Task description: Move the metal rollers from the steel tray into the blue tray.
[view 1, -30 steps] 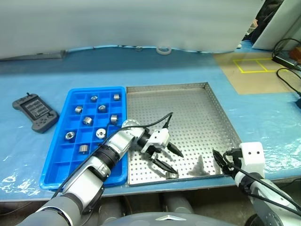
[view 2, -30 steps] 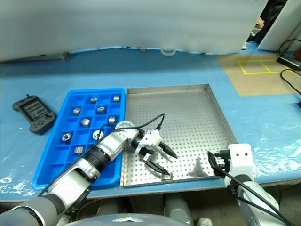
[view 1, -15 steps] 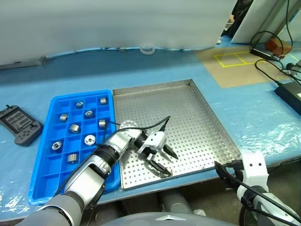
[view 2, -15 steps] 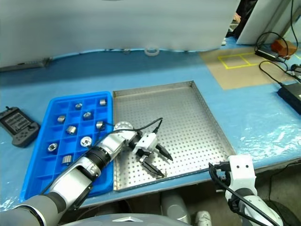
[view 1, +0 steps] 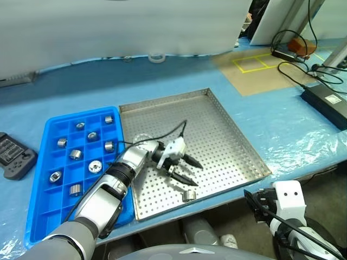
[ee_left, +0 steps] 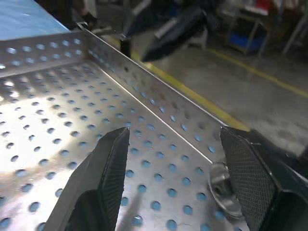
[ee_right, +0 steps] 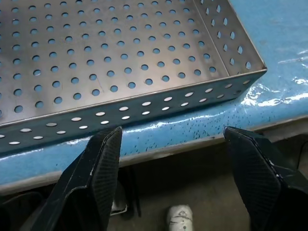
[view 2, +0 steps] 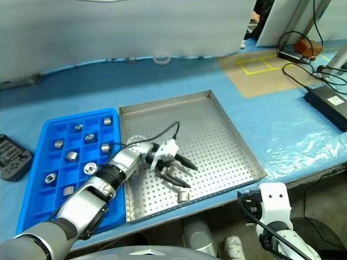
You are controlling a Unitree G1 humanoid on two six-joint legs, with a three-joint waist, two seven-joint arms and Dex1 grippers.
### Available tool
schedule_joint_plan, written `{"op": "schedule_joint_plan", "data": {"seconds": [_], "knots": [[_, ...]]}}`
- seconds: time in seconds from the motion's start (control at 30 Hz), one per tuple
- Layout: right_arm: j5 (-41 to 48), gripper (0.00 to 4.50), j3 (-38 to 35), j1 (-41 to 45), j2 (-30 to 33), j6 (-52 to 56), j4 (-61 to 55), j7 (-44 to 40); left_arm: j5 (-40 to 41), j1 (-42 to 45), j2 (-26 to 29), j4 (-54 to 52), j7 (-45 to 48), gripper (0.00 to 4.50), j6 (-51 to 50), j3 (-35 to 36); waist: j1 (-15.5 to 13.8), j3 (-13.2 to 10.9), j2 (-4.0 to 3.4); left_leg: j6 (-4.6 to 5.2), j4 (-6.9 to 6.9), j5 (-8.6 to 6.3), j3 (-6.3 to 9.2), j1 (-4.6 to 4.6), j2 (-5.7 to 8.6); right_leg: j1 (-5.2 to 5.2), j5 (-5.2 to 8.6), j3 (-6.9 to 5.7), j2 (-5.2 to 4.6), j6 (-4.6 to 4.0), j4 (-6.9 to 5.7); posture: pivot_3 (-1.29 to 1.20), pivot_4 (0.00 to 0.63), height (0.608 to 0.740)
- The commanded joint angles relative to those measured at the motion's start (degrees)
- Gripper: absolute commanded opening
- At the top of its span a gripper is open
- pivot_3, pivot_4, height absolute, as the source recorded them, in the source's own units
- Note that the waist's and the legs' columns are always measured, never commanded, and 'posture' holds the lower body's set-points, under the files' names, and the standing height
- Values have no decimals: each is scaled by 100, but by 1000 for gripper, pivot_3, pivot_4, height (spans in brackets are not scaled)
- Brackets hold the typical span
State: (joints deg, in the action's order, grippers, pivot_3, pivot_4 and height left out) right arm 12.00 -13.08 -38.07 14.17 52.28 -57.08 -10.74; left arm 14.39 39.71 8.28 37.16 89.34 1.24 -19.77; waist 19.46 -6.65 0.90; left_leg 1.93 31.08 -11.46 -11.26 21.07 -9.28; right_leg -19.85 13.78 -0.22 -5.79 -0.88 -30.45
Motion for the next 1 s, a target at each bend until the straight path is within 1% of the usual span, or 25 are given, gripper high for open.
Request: {"op": "schedule_joint_plan", "data": {"seconds": [0.03, 0.13, 0.23, 0.27, 0.37, 0.47, 0.6, 0.67, 0.8, 0.93, 0.97, 1.0], "knots": [[-93, 3523, 141, -73, 48, -105, -191, 55, 530, -141, 118, -782, -131, 3141, -690, 462, 26, 0, -1, 2, -2, -1, 0, 2, 0, 4, -1, -3, 0, -1, 0, -671, 150, 740], [-126, 3523, 206, -154, 38, -153, -154, 50, 299, -539, 514, -1138, -7, 3141, -287, 413, 39, 1, -4, 10, -4, -8, 0, -2, -4, 16, 0, -17, -1, 0, 6, -652, 150, 740], [-142, 3523, 292, -194, 27, -176, -83, 53, -25, -835, 755, -1168, 79, 3141, 677, 286, 31, -3, -5, 8, -6, -10, 2, -1, -6, 20, 3, -25, -1, 5, 10, -633, 150, 740], [-153, 3523, 355, -177, 45, -166, -57, 50, -159, -846, 808, -1003, 167, 3141, 1129, 219, 15, -7, -4, 8, -6, -10, 4, 0, -5, 23, 3, -30, -3, 6, 13, -633, 150, 740], [-183, 3523, 490, -166, 67, -144, -65, 57, -374, -710, 773, -533, 155, 3141, 1847, 172, -45, -29, -21, 8, -2, -10, 10, -3, -1, 39, 6, -82, -37, 10, 35, -621, 150, 740], [-173, 3523, 503, -207, 52, -142, -100, 59, -288, -592, 682, -434, 270, 3141, 1943, 130, -34, -31, -25, 17, 2, -15, 11, -6, 12, 69, 6, -97, -53, 10, 66, -623, 150, 740], [-170, 3523, 458, -427, 19, -152, -184, 62, -31, -750, 910, -676, 316, 3141, 2152, -521, -1, -22, -25, 32, 1, -24, 11, -5, 25, 71, 5, -97, -65, 9, 68, -643, 150, 740], [-170, 3523, 467, -586, 6, -168, -263, 67, 118, -798, 1108, -798, 316, 3141, 2256, -915, 0, -13, -41, 33, -3, -24, 11, -3, 22, 82, 5, -102, -65, 11, 67, -650, 150, 740], [-138, 3523, 518, -938, -30, -390, -292, 121, 252, -778, 1377, -659, 316, 3141, 2756, -1589, -1, -13, -53, 33, -4, -24, 11, -12, 10, 88, 6, -113, -60, 15, 59, -669, 150, 740], [-155, 3523, 631, -1167, -35, -569, -292, 193, 174, -755, 1167, -391, 316, 3141, 3096, -1720, 10, -11, -62, 31, 1, -25, 12, -31, 22, 94, 23, -107, -66, 39, 66, -678, 150, 740], [-157, 3523, 656, -1207, -29, -608, -292, 209, 93, -740, 1026, -280, 316, 3141, 3185, -1707, 14, -10, -62, 32, 2, -25, 17, -32, 33, 97, 39, -104, -73, 67, 67, -681, 150, 740], [-161, 3523, 677, -1242, -26, -634, -292, 224, 13, -730, 863, -178, 316, 3141, 3193, -1637, 11, -6, -69, 32, 2, -26, 18, -33, 41, 98, 40, -103, -80, 69, 66, -682, 150, 740]]}}
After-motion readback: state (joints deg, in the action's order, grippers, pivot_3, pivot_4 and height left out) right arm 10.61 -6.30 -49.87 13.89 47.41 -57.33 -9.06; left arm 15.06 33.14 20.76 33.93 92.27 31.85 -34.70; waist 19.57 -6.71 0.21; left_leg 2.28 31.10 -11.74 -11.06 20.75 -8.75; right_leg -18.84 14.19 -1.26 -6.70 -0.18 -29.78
